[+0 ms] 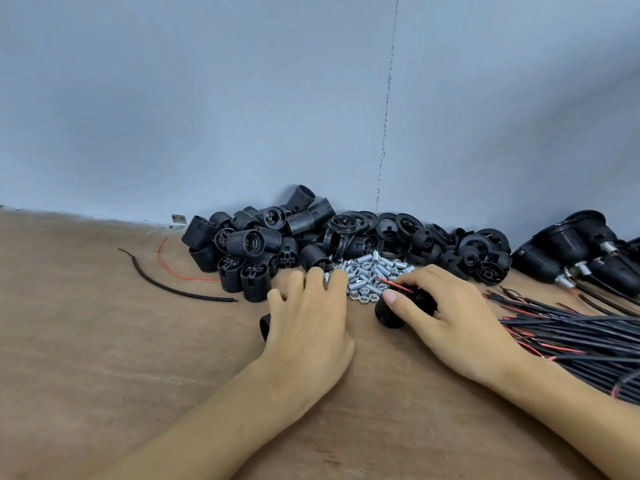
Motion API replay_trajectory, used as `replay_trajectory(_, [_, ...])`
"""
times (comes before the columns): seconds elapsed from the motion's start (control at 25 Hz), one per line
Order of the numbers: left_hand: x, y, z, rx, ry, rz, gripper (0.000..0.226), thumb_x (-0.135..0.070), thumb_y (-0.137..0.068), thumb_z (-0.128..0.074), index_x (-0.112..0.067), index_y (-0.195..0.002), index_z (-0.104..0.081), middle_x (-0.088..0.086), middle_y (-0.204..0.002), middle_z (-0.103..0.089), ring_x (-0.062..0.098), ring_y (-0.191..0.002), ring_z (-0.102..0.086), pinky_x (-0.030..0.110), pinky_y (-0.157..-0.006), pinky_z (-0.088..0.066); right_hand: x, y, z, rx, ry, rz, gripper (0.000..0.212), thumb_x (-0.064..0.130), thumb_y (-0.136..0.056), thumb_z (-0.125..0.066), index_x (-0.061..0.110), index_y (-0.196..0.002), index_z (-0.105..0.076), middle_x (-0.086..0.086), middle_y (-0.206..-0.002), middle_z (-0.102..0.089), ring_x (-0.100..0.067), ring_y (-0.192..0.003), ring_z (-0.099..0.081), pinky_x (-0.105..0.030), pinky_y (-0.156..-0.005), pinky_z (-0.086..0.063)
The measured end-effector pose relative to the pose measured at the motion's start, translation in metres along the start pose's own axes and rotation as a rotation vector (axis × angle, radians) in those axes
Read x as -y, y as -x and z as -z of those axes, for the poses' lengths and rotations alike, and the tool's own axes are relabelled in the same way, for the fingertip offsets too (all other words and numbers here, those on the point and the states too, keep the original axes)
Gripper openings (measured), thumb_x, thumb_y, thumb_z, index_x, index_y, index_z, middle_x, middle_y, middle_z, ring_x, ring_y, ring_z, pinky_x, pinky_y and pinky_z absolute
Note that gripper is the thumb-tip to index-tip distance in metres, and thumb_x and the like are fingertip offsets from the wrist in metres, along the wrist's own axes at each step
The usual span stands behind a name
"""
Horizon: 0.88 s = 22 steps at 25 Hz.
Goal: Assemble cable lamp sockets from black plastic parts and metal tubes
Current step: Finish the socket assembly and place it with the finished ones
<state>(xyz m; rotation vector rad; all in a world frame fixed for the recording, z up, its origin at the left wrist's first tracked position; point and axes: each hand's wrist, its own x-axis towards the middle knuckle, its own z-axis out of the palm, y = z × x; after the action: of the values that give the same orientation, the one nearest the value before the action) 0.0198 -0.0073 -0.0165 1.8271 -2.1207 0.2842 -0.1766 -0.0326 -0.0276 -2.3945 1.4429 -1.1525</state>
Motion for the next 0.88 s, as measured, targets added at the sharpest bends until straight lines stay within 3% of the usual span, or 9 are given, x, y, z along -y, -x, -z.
replay_trajectory(0.2, [0.013, -0.008, 0.007, 0.046, 0.157, 0.047, 0.035, -0.012, -0.081, -0.054, -0.025, -0.11, -0.04, -0.002, -0.118, -0.038, 0.025, -0.115, -0.04, 0.039, -0.091, -0.039, -0.001, 0.0, 0.0, 0.006, -0.009, -0.004, 0.042, 0.072, -0.091, -0.043, 0.037, -0.099, -0.065, 0.022, -0.094, -0.059, 0.003, -0.096, -0.056, -0.007, -0.078, -0.037])
replay_trajectory(0.4, [0.013, -0.01, 0.009, 0.1, 0.13, 0.038, 0.036, -0.014, -0.078, -0.053, -0.026, -0.099, -0.026, -0.001, -0.105, -0.032, 0.028, -0.111, -0.041, 0.04, -0.086, -0.039, -0.001, 0.0, 0.0, 0.011, -0.01, 0.0, 0.04, 0.07, -0.091, -0.044, 0.037, -0.099, -0.065, 0.022, -0.094, -0.059, 0.003, -0.097, -0.056, -0.006, -0.079, -0.036])
replay_trajectory(0.56, [0.016, -0.016, -0.001, 0.034, 0.219, -0.093, 0.038, -0.005, -0.076, -0.054, -0.025, -0.097, -0.03, -0.001, -0.104, -0.033, 0.025, -0.106, -0.038, 0.036, -0.086, -0.041, 0.0, 0.001, 0.0, 0.009, -0.02, -0.004, 0.038, 0.067, -0.091, -0.046, 0.036, -0.099, -0.066, 0.021, -0.095, -0.06, 0.003, -0.098, -0.056, -0.007, -0.079, -0.036])
replay_trajectory(0.68, [0.018, -0.027, -0.01, -0.109, 0.442, -0.117, 0.031, -0.003, -0.069, -0.054, -0.025, -0.087, -0.041, -0.006, -0.095, -0.04, 0.019, -0.093, -0.043, 0.036, -0.081, -0.042, -0.001, 0.001, 0.001, 0.011, -0.015, -0.005, 0.036, 0.065, -0.091, -0.048, 0.035, -0.1, -0.066, 0.021, -0.095, -0.061, 0.002, -0.097, -0.057, -0.007, -0.079, -0.036])
replay_trajectory(0.76, [0.019, -0.039, -0.013, -0.217, 0.652, -0.021, 0.027, -0.003, -0.068, -0.056, -0.027, -0.075, -0.047, -0.009, -0.085, -0.047, 0.011, -0.077, -0.047, 0.027, -0.07, -0.042, 0.0, 0.001, 0.001, 0.011, -0.013, -0.005, 0.034, 0.064, -0.091, -0.048, 0.036, -0.099, -0.066, 0.021, -0.094, -0.061, 0.001, -0.097, -0.057, -0.006, -0.077, -0.036])
replay_trajectory(0.88, [0.028, -0.058, -0.022, -0.324, 1.024, 0.322, 0.028, 0.004, -0.07, -0.061, -0.023, -0.066, -0.055, -0.009, -0.069, -0.055, 0.008, -0.062, -0.046, 0.015, -0.055, -0.036, 0.0, 0.001, 0.001, 0.018, -0.019, -0.009, 0.033, 0.065, -0.091, -0.048, 0.037, -0.098, -0.065, 0.021, -0.094, -0.061, 0.001, -0.097, -0.057, -0.006, -0.077, -0.036])
